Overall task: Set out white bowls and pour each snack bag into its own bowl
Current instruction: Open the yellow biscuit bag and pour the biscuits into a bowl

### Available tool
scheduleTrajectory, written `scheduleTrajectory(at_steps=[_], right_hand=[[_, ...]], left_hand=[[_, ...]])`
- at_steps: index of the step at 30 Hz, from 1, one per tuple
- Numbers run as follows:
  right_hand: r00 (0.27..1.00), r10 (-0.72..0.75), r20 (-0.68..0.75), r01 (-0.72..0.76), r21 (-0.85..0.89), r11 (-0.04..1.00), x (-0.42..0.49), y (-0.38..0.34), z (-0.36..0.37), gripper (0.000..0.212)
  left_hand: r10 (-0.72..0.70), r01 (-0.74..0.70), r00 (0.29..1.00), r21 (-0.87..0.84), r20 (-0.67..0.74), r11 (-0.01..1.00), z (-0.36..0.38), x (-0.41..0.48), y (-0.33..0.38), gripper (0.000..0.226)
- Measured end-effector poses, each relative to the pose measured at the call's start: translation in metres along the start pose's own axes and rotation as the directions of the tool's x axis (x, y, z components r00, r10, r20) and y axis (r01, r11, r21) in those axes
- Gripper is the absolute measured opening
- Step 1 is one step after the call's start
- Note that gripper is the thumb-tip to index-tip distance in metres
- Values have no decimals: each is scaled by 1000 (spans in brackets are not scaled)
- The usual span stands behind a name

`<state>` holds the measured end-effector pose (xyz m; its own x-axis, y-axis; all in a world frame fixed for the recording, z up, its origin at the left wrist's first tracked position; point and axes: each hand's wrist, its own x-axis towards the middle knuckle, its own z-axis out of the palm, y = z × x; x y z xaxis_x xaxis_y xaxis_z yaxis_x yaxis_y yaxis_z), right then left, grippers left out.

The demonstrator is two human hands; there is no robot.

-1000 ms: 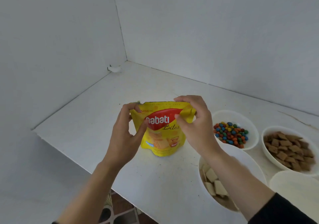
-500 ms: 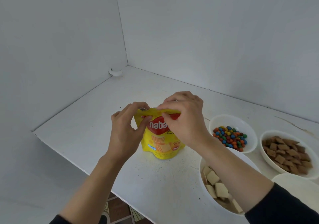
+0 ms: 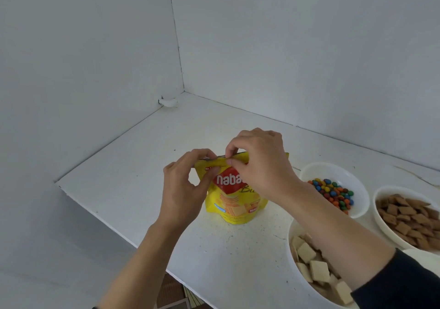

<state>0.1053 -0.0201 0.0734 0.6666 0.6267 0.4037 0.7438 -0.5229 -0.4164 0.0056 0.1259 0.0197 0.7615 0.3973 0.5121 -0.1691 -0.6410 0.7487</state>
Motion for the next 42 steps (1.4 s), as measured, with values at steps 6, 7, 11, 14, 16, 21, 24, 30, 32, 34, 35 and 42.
scheduleTrajectory(at_steps=[6, 7, 11, 14, 16, 21, 24, 30, 32, 34, 35, 42], right_hand=[[988, -78, -133, 71, -60, 996, -7, 13, 3, 11], [986, -90, -142, 89, -11, 996, -7, 15, 3, 11], [989, -98, -114, 122, 229, 966, -7, 20, -4, 14], [989, -111, -97, 138, 350, 926, -9, 24, -13, 10], [987, -139, -84, 161, 387, 908, -11, 28, -17, 9], [977, -204, -62, 212, 401, 891, -18, 34, -14, 13], [978, -202, -53, 205, 427, 881, -22, 37, -15, 11], [975, -223, -13, 205, 449, 869, -28, 40, -17, 10], [974, -224, 3, 199, 451, 870, -27, 40, -17, 9], [973, -228, 16, 197, 448, 872, -27, 40, -18, 5], [972, -233, 25, 198, 446, 873, -27, 40, -19, 4], [968, -232, 93, 181, 379, 908, -30, 46, -29, 10]], left_hand=[[80, -78, 981, -18, 175, 997, -11, 14, 12, 11], [59, -50, 969, -46, 240, 998, -15, 18, 17, 9], [-100, 162, 854, -79, 510, 984, -25, 43, 30, 13], [-166, 276, 798, -105, 579, 955, -27, 51, 39, 21], [-203, 335, 760, -104, 617, 937, -24, 51, 41, 28], [-275, 413, 727, -81, 630, 907, -14, 51, 43, 18], [-283, 475, 661, -96, 695, 875, -16, 52, 41, 26], [-279, 485, 694, -145, 664, 862, -12, 48, 42, 14], [-259, 422, 738, -126, 623, 898, -12, 49, 48, 11], [-246, 371, 774, -102, 583, 923, -12, 50, 52, 11], [-252, 349, 795, -77, 552, 934, -12, 50, 52, 13], [-242, 191, 862, 156, 445, 969, -11, 43, 51, 28]])
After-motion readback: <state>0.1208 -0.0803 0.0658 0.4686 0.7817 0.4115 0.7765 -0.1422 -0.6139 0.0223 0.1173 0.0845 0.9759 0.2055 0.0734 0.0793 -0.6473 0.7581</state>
